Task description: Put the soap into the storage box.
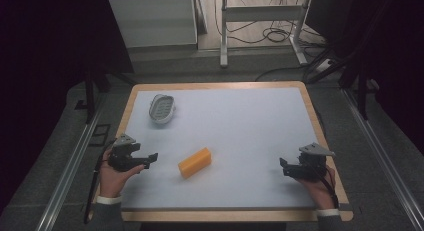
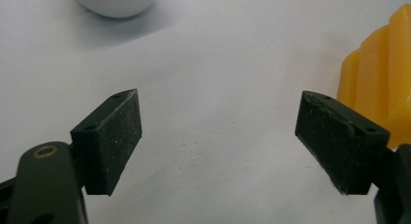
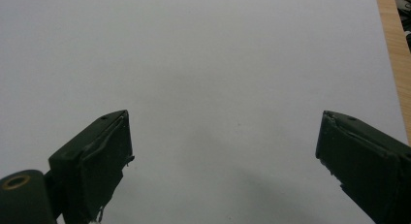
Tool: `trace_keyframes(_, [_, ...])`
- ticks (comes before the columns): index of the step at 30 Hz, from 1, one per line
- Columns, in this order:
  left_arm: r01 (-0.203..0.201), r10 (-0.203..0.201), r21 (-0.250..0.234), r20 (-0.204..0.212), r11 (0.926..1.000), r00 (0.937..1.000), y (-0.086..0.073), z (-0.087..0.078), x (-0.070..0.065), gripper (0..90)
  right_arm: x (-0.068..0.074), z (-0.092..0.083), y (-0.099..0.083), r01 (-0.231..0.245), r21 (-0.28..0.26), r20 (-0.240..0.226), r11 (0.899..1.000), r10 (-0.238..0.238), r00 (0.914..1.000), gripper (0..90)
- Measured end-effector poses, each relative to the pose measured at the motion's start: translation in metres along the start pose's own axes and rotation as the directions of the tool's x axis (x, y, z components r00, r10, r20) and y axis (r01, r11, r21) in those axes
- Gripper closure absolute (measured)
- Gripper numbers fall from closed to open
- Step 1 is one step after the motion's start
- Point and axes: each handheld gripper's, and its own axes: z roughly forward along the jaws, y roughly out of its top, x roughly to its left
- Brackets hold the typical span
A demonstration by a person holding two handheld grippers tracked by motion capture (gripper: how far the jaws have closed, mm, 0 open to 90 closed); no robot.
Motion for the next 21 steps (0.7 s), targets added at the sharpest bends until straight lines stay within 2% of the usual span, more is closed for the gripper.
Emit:
trace_keyframes(8, [-0.011,0.011,-0.009,0.006,0.9999,0.9999,0.002,-0.004,-0.003,17.7,-0.002,0.0,-0.001,-0.003,-0.003,0.002,1.0,0.003,1.0,6.2])
trace_keyframes(11, [-0.021,0.022,-0.016,0.008,0.9996,0.9997,0.003,-0.007,-0.006,17.7,-0.001,0.0,-0.001,0.014,-0.007,-0.007,1.0,-0.014,0.9999,6.2])
trace_keyframes(16, [-0.046,0.046,-0.022,0.02,0.9987,0.9987,0.007,-0.011,-0.013,17.6,-0.001,-0.001,-0.001,0.015,-0.01,-0.013,1.0,-0.015,0.9998,6.2])
trace_keyframes(21, [-0.048,0.049,-0.024,0.033,0.9985,0.9983,0.009,-0.013,-0.016,17.7,-0.002,-0.003,0.0,0.018,-0.016,-0.01,1.0,-0.018,0.9998,6.2])
